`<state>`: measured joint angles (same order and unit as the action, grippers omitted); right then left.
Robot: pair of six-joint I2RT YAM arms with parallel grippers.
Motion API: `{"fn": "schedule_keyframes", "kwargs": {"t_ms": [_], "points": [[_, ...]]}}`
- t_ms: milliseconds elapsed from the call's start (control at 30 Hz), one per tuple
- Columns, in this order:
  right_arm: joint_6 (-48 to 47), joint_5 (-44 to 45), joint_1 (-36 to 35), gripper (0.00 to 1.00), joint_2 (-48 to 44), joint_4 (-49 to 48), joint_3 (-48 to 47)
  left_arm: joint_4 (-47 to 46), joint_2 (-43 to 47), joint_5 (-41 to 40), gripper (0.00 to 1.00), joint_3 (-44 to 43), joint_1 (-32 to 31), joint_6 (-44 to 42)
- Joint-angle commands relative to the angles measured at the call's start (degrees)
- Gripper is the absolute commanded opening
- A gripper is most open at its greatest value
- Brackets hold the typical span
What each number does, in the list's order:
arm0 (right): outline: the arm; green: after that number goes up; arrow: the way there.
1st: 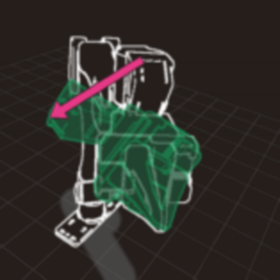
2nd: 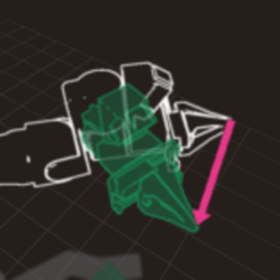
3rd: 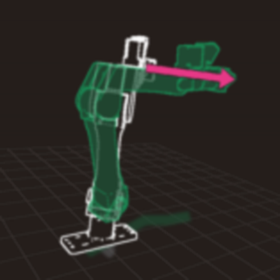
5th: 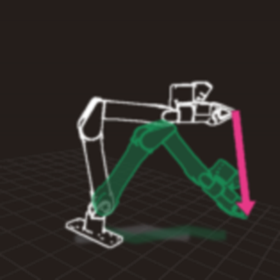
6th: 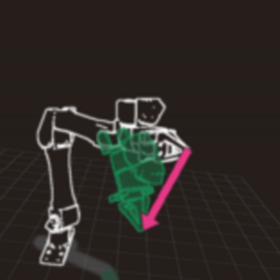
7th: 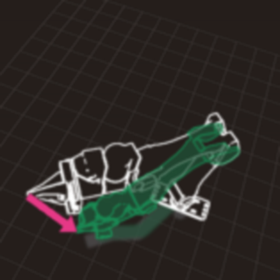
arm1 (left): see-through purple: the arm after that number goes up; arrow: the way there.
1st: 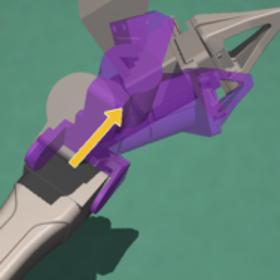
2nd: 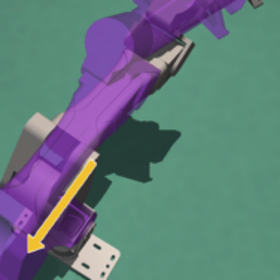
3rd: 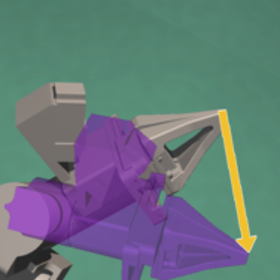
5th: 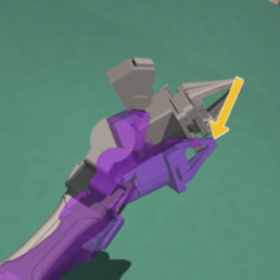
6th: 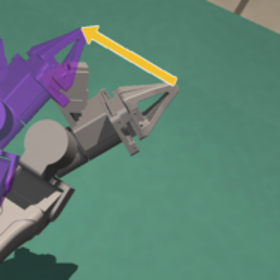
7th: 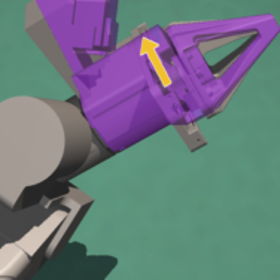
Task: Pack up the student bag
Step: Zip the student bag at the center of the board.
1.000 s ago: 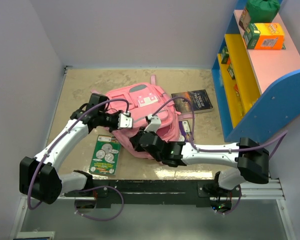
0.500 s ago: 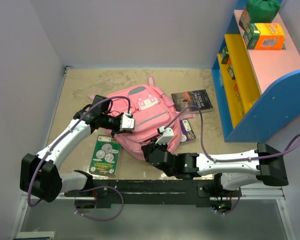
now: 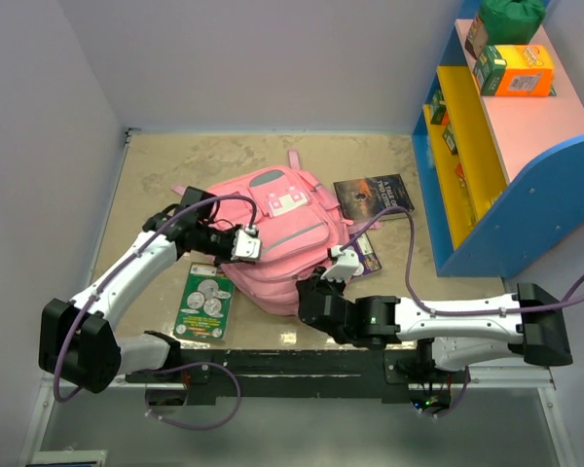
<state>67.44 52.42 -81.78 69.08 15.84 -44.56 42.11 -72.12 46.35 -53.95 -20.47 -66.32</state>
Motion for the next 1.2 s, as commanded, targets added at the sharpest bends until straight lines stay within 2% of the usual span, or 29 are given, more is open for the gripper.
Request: {"fn": "schedule_keyframes", "kwargs": {"t_ms": [0, 100, 200, 400, 433, 467, 500, 533, 600, 733, 767, 800, 833, 867, 933, 1000, 1067, 1167], "points": [[0.2, 5.2, 4.7, 0.0, -3.3, 12.6, 0.3, 7.0, 1.4, -8.3, 0.0, -2.8, 1.7, -9.6], [-2.9, 4.4, 9.3, 0.0, -3.8, 11.3, 1.1, 10.5, 1.6, -9.6, 0.0, -3.3, 2.0, -12.7], [-5.9, 5.3, 10.5, 0.0, -3.5, 10.9, 0.7, 14.0, 1.6, -10.0, 0.0, -3.9, 3.2, -16.5], [-11.3, 6.9, 15.7, 0.0, 1.4, 9.4, -1.1, 19.4, 1.4, -9.5, 0.0, -6.9, 5.8, -21.8], [-12.1, 6.2, 16.3, 0.0, 2.8, 8.6, -1.1, 20.3, 1.3, -9.5, 0.03, -7.4, 5.9, -22.4], [-12.7, 6.1, 16.4, 0.0, 3.1, 7.6, -1.1, 21.1, 1.5, -9.3, 0.13, -7.9, 5.9, -22.0], [-14.9, 5.2, 16.5, 0.0, 3.3, 4.6, -1.1, 21.4, 1.7, -9.0, 0.38, -9.0, 5.9, -21.3], [-16.4, 4.1, 16.4, 0.0, 3.0, 2.6, -0.5, 22.0, 2.0, -8.6, 0.47, -9.6, 5.8, -20.7], [-20.1, 0.3, 16.3, 0.0, 1.1, -4.2, 1.1, 24.2, 3.1, -5.8, 0.6, -11.9, 5.9, -20.5], [-21.5, -3.6, 16.3, 0.0, -3.1, -10.9, 5.8, 24.8, 3.8, 0.3, 0.65, -14.9, 2.3, -11.5], [-21.6, -4.3, 16.4, 0.0, -4.0, -11.3, 6.1, 21.9, 4.1, 2.8, 0.65, -14.7, 1.3, -8.5], [-21.8, -4.7, 16.4, 0.0, -4.1, -12.0, 6.4, 18.7, 4.4, 3.6, 0.65, -13.1, -0.8, -4.4], [-21.8, -4.9, 16.4, 0.0, -4.4, -11.8, 6.4, 15.0, 5.3, 3.8, 0.65, -12.0, -2.1, 4.4], [-21.9, -5.0, 16.4, 0.0, -4.5, -11.5, 6.3, 7.0, 5.8, 3.2, 0.64, -10.6, -3.2, 8.4], [-21.9, -5.3, 16.3, 0.0, -4.6, -11.4, 6.2, -2.3, 5.5, 0.9, 0.64, -7.0, -7.1, 18.3], [-21.7, -5.7, 16.4, 0.0, -5.3, -11.3, 6.5, -5.3, 3.3, -1.1, 0.59, -6.9, -10.0, 22.8], [-21.2, -6.0, 16.4, 0.0, -5.8, -11.7, 6.8, -10.1, 0.4, -7.5, 0.55, -7.0, -12.4, 28.5], [-20.5, -6.5, 16.4, 0.0, -6.6, -11.9, 7.2, -15.6, -2.4, -14.3, 0.55, -8.0, -15.0, 33.2]]}}
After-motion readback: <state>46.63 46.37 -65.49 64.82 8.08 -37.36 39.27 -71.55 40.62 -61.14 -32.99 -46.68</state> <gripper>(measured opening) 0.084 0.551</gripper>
